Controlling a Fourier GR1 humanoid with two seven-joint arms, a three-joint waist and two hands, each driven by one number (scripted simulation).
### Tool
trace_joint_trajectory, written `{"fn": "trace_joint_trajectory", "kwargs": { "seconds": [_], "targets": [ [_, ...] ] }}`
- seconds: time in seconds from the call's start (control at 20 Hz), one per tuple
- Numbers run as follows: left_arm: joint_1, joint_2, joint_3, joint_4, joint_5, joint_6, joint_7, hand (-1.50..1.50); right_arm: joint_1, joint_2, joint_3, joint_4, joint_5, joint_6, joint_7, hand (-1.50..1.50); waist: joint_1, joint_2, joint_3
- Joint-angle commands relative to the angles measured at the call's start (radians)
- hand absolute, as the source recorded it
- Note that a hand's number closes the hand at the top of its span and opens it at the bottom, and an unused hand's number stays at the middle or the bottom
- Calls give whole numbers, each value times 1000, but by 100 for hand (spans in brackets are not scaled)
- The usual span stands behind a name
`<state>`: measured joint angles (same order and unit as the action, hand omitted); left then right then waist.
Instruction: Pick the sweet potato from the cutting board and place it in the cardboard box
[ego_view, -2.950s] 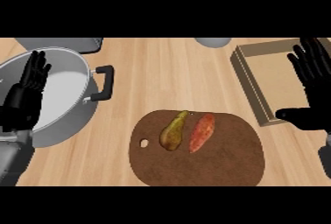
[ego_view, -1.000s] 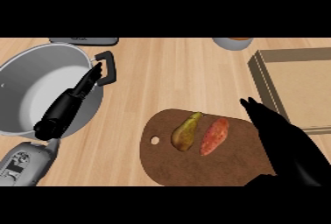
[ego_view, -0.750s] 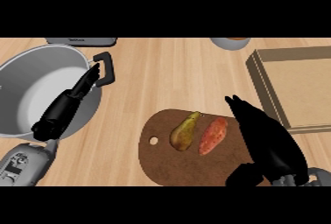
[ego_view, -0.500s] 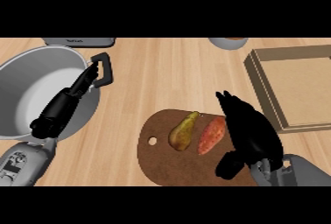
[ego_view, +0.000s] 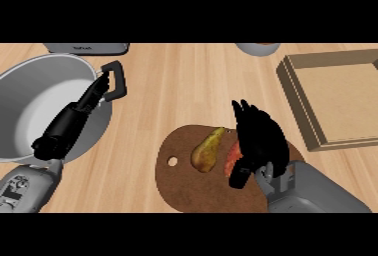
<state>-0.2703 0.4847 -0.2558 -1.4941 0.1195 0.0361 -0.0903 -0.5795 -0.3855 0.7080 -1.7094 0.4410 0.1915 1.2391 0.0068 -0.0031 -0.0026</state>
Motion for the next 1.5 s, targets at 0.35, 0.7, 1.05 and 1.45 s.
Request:
{"fn": "trace_joint_trajectory", "kwargs": {
  "seconds": [0.35,0.7,1.05,1.45],
  "targets": [
    [96,-11,11,-34,-23,-14,-43,0,35,101,3,48,76,70,226,-150,-7,-3,1],
    [38,-12,51,4,-32,-48,-42,0,50,168,-21,158,125,60,144,-150,-3,3,2],
    [45,-35,64,-7,-36,-57,-12,0,140,131,-46,165,192,56,93,-150,-10,1,2],
    [77,-43,89,-102,-54,-82,31,0,159,163,-121,160,199,142,11,-150,-4,0,2]
  ]
}}
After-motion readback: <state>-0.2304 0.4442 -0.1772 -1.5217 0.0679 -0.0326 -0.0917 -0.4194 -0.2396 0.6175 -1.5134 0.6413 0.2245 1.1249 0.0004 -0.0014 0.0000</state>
